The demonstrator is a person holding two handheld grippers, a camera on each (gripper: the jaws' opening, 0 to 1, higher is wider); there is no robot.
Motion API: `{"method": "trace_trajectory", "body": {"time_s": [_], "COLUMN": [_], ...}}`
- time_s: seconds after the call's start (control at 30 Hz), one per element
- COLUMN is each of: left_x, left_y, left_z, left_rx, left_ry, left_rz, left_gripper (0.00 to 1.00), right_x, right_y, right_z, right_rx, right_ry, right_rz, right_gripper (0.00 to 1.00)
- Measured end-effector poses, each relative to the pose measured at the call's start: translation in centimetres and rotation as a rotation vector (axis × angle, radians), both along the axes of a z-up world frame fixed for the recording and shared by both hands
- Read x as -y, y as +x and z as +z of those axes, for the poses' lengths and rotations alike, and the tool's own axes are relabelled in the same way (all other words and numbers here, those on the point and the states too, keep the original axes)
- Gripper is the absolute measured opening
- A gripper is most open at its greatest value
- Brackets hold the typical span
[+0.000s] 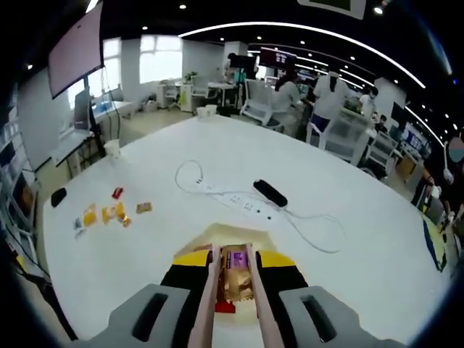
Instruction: Place the target food into the container with the food tongs after gripping and lifting it, then release it inside without dropping or visibly crushing the food.
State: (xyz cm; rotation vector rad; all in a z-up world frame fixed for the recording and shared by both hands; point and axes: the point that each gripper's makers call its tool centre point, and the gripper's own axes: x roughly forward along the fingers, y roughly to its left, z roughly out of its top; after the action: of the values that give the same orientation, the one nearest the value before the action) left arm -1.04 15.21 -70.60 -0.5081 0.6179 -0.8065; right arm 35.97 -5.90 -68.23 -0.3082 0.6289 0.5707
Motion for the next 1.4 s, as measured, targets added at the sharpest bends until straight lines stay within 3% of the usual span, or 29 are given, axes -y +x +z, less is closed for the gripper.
{"method": "trace_trajectory", "body": {"time_s": [0.5,0.7,0.9,1.1,1.4], "left_x": [0.0,0.0,0.0,-0.2,-0.9], "left_y": [0.0,0.0,0.1,0.0,-0.3], "left_z": [-0.1,-0.1,-0.2,-0.1,-0.2], "left_rx": [-0.004,-0.005,-0.005,-0.004,-0.006], "left_ry": [-0.002,-0.003,-0.005,-0.005,-0.006], "left_rz": [0.005,0.008,0.011,0.015,0.029], "left_gripper": [0.41,0.41,0.41,0.41,0.41], "right_x": [-0.3,0.1,-0.3,-1.3,-4.7], "right_y": [0.5,1.4,1.0,0.6,-1.4], "right_z": [0.5,0.0,-0.4,-1.0,-0.9], "right_rx": [0.012,0.011,-0.002,-0.018,-0.044], "right_ry": [0.001,0.002,0.005,0.015,0.025], "right_rz": [0.002,0.004,0.011,0.026,0.064], "right_gripper": [0.22,0.23,0.23,0.24,0.25]}}
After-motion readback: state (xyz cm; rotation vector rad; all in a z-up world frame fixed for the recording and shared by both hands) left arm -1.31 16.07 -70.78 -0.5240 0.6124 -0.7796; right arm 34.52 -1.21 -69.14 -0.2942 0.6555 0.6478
